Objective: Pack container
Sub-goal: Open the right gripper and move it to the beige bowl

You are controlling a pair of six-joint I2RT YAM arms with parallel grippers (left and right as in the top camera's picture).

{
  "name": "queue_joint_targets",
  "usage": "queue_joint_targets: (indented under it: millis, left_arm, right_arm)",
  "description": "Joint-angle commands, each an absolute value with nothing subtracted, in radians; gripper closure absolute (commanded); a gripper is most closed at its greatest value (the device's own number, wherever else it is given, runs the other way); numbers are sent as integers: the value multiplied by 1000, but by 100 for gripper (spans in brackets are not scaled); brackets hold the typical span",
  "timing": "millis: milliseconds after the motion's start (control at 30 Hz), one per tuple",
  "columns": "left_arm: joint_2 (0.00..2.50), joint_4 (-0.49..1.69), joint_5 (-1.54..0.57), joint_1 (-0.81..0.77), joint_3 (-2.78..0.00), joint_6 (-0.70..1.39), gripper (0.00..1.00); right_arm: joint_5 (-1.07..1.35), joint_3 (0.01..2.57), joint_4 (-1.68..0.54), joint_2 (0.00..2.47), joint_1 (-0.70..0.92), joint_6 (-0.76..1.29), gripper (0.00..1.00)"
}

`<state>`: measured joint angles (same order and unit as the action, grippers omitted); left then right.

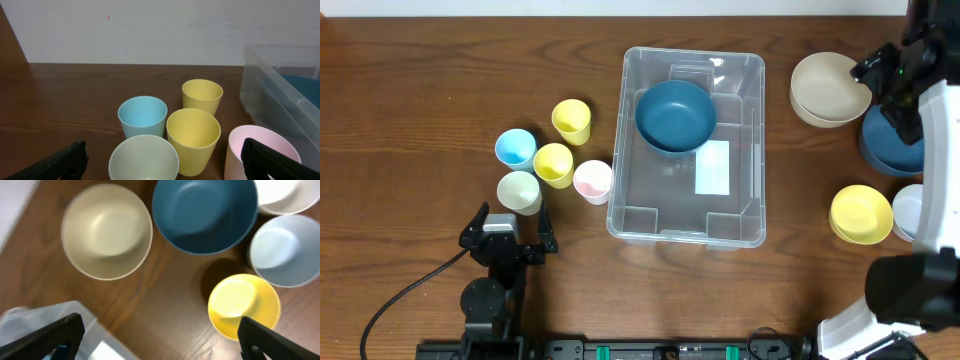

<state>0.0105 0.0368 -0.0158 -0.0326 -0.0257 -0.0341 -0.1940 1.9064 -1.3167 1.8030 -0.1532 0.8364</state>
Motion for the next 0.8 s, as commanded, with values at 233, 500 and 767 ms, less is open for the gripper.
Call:
queue_joint_targets:
  millis: [233, 500, 767]
  left_arm:
    - [6, 69, -15, -29, -4, -49, 2]
    - [6, 69, -15, -29, -4, -49, 2]
    - [7, 69, -15, -29, -4, -49, 2]
  right_arm:
    - [-47, 1723, -1153, 1907, -145, 964, 1]
    - [-13, 1685, -1058, 2017, -142, 1118, 1]
    - [-7, 1685, -950, 2097, -143, 1238, 1]
